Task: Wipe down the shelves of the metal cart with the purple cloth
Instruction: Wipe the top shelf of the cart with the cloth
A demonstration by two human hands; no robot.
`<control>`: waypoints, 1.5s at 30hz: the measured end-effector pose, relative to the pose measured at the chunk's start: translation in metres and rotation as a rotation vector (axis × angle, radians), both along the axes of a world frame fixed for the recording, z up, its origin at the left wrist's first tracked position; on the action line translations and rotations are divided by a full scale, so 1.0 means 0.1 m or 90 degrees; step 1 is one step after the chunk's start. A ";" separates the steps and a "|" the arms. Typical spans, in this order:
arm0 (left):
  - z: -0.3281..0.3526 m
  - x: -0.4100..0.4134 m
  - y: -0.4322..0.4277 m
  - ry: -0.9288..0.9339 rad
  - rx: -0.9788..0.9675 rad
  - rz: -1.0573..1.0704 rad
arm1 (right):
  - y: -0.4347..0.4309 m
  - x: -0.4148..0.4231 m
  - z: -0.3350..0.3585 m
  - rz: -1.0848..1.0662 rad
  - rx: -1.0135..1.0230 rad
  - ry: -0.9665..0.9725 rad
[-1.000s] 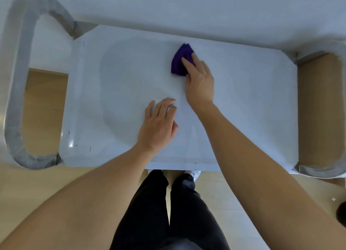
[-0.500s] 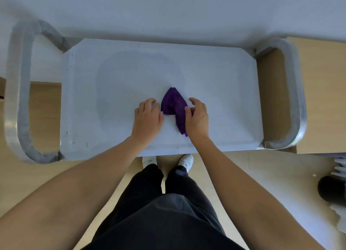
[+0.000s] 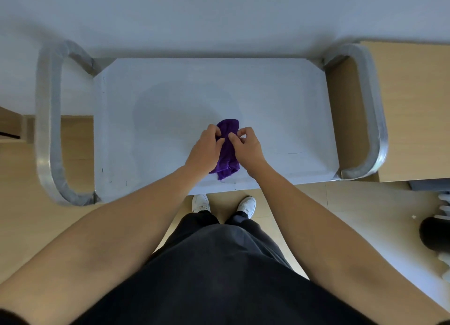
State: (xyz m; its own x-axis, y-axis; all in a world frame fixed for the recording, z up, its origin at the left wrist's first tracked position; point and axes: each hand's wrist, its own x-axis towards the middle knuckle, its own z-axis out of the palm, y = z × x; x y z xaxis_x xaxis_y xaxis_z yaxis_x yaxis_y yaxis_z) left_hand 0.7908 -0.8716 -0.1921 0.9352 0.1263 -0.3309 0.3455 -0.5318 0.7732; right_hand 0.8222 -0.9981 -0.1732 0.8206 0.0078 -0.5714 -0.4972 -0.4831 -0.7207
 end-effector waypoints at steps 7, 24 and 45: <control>0.36 0.15 0.06 0.010 -0.248 0.128 | -0.12 0.10 0.32 -0.113 0.143 -0.021; 0.62 0.18 -0.10 0.046 -0.371 0.126 | -0.44 -0.11 0.57 -0.106 0.280 0.025; 0.60 -1.70 -0.95 0.076 -0.164 0.164 | -1.32 -1.55 0.41 -0.016 0.358 0.084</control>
State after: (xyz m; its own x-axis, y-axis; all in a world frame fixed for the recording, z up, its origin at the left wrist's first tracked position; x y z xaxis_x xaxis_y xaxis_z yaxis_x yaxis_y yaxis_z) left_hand 0.6207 -0.9665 -0.1319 0.8365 0.2503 -0.4875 0.5384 -0.2097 0.8162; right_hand 0.6670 -1.1297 -0.1327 0.7460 0.3214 -0.5832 -0.6072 -0.0314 -0.7940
